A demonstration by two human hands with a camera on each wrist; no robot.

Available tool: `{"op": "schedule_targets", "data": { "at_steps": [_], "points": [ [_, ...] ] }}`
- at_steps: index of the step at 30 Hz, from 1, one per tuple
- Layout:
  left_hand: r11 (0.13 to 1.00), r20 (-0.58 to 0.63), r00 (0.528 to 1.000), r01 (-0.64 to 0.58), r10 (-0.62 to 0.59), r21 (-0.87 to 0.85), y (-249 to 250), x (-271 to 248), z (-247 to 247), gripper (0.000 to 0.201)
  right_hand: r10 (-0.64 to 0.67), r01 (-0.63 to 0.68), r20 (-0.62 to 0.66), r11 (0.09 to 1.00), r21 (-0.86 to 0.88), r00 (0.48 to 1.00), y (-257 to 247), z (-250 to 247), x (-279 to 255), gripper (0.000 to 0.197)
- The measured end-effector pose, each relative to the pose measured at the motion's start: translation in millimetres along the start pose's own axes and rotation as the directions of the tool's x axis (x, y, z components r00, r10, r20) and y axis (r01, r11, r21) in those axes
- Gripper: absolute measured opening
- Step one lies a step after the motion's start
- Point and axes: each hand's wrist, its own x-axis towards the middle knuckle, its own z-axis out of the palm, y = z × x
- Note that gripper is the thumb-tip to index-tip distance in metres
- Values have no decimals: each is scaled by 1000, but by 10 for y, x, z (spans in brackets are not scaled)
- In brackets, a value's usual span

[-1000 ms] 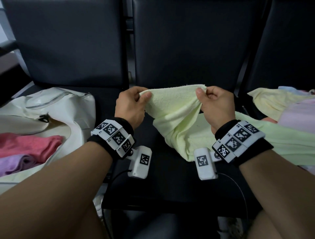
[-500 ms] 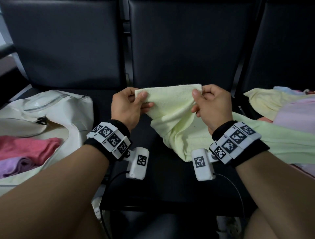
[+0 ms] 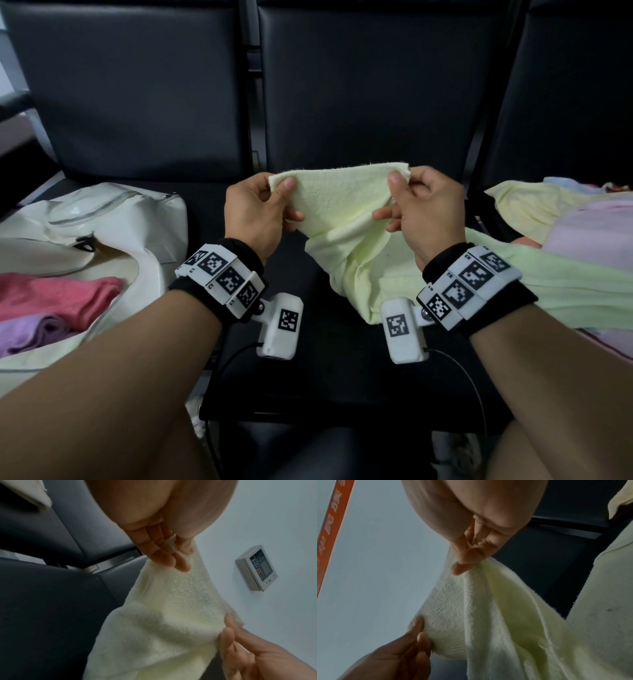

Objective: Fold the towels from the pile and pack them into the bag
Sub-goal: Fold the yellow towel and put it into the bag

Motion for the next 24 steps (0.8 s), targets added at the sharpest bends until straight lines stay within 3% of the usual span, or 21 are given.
{"op": "schedule_targets", "data": {
  "at_steps": [9,14,24],
  "points": [
    [999,-40,998,-46,47,15,193,-192,-17,16,-101,102,-38,994,37,994,-147,-177,-210,11],
    [988,-14,998,-57,56,-142,387,-491,5,18,-110,119,-72,982,143,991,-342,-305,-487,12],
    [920,-48,959,-280,278,-275,1339,-824,-110,14,-305,321,-137,941,108,942,-1247,-550,-801,12]
  ]
}}
